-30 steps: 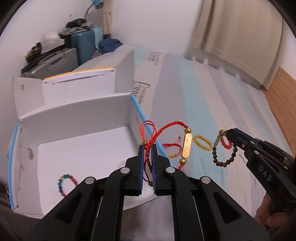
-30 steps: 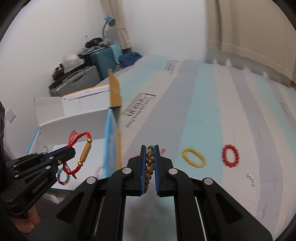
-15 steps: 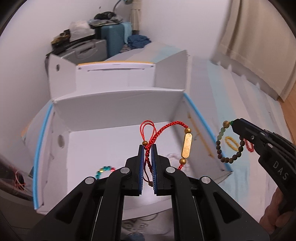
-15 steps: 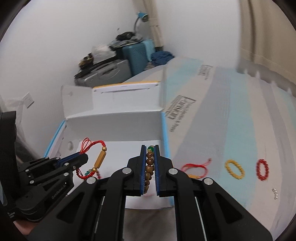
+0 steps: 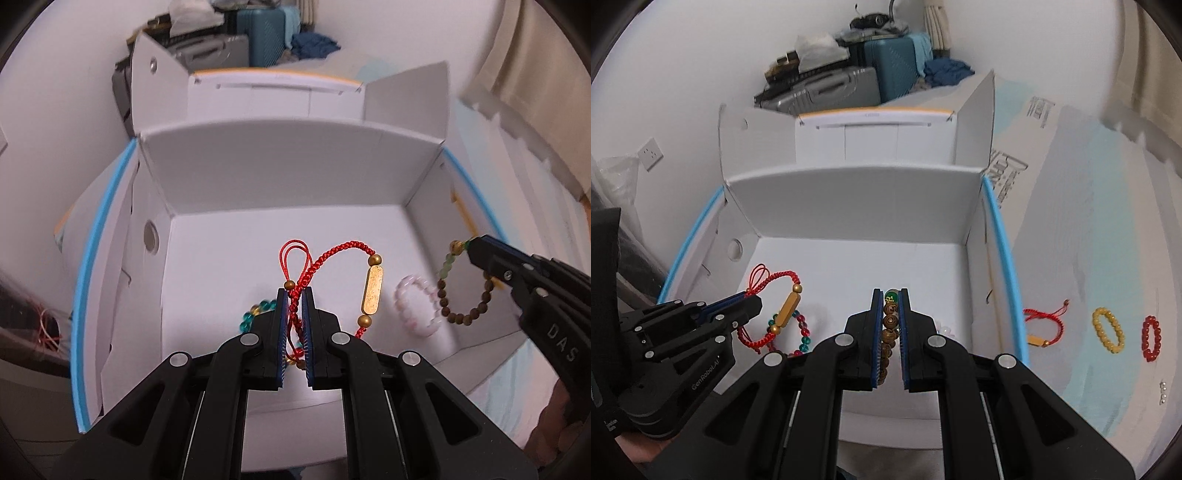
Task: Organize jewelry
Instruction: 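Carry both held bracelets over the open white cardboard box, then open both tools to release the bracelets into the box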
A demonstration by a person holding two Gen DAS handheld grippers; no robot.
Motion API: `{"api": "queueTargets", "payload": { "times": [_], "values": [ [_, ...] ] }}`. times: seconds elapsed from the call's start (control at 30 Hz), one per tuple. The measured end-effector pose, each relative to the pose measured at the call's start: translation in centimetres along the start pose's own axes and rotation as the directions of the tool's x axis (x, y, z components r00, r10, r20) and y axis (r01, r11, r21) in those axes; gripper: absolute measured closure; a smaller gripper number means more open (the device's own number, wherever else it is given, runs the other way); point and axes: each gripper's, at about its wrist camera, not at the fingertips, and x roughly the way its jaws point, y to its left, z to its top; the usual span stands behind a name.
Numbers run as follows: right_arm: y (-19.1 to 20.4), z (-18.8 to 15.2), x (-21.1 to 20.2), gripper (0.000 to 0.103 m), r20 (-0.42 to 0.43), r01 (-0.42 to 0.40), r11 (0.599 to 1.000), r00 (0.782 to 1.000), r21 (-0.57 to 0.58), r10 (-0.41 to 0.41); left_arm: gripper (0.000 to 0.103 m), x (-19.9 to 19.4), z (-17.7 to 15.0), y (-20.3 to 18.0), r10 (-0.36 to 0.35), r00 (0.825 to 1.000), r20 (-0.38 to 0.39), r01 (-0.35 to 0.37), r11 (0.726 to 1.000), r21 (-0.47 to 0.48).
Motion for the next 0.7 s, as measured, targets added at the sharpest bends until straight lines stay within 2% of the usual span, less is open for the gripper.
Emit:
{"api": "queueTargets", "payload": {
  "times": [0.27,0.6,0.7],
  "values": [
    [0.2,-0.5,3.0,0.096,-0.085,0.009,1.000,0.996,-0.007,-0.010,0.096,2.2,-0.6,0.6,0.034,0.997,-0.064,-0.033,0.999,0.013],
    [-0.1,-1.0,4.2,0.096,-0.107,0.016,1.000,0.994,0.002,-0.015,0.096,3.0,-0.9,0.5,0.052,0.995,-0.087,-0.050,0.998,0.022],
    [-0.1,-1.0,4.5,0.095,-0.112,0.019,1.000,0.994,0.004,-0.018,0.092,3.1,-0.8,0.7,0.059,0.994,-0.093,-0.058,0.998,0.017]
  ]
}}
